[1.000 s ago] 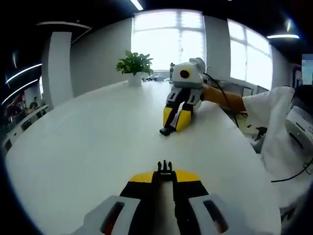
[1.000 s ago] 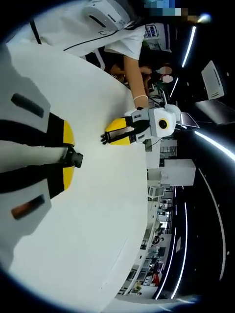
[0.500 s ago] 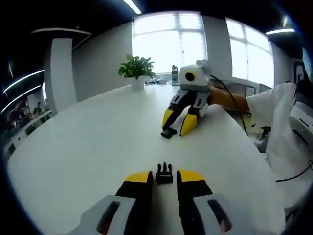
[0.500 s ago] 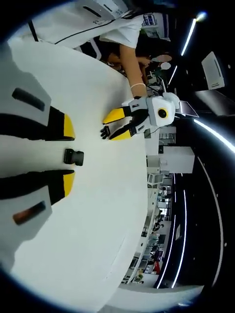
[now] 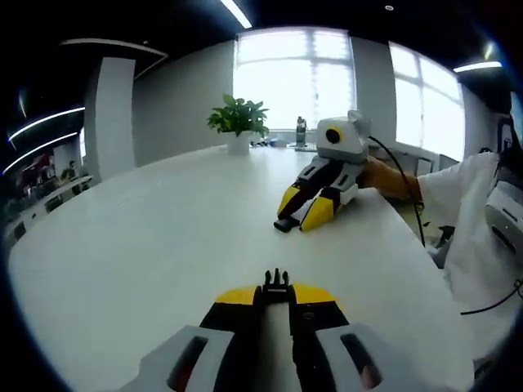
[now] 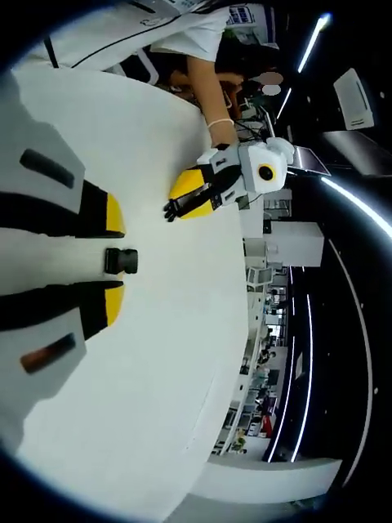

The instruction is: Snap the two parts of the plastic buckle together until the buckle closes and remains connected.

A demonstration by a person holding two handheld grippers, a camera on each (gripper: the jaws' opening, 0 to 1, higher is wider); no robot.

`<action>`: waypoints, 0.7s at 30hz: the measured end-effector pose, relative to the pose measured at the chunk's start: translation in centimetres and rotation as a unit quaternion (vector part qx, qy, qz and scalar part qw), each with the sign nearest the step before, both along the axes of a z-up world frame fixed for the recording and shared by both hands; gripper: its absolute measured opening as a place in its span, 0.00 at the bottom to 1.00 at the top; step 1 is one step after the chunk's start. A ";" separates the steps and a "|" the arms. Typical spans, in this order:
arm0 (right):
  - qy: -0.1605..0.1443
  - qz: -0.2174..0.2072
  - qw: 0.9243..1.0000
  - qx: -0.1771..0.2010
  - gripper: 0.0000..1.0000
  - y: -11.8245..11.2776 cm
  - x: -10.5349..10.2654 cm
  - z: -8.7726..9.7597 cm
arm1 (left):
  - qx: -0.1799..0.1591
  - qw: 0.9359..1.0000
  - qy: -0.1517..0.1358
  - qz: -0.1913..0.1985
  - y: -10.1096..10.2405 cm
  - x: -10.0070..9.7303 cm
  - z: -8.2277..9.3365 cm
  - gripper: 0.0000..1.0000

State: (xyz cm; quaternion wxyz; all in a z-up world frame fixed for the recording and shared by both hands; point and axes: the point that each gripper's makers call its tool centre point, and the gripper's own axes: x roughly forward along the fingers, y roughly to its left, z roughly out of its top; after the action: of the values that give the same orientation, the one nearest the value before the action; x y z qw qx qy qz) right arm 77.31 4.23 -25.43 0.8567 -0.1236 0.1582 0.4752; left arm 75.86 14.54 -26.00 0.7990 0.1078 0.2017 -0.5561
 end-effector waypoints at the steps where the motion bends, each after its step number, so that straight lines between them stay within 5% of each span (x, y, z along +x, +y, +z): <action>1: 0.000 -0.001 1.000 0.001 0.20 0.0 0.0 0.0 | -0.001 1.000 0.000 0.000 0.0 0.0 0.0 0.12; 10: 0.003 -0.007 1.000 0.010 0.13 -0.2 0.1 0.1 | -0.004 1.000 0.006 -0.001 -0.1 -0.4 0.0 0.12; 21: 0.028 0.059 0.997 0.033 0.13 0.7 -1.0 0.3 | -0.008 1.000 0.018 -0.022 -0.5 -1.2 0.0 0.12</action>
State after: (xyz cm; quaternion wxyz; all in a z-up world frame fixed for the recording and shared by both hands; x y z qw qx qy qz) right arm 76.28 4.91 -25.10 0.8261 -0.0904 0.1590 0.5330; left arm 74.63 14.07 -25.96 0.7837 0.0959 0.2097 -0.5767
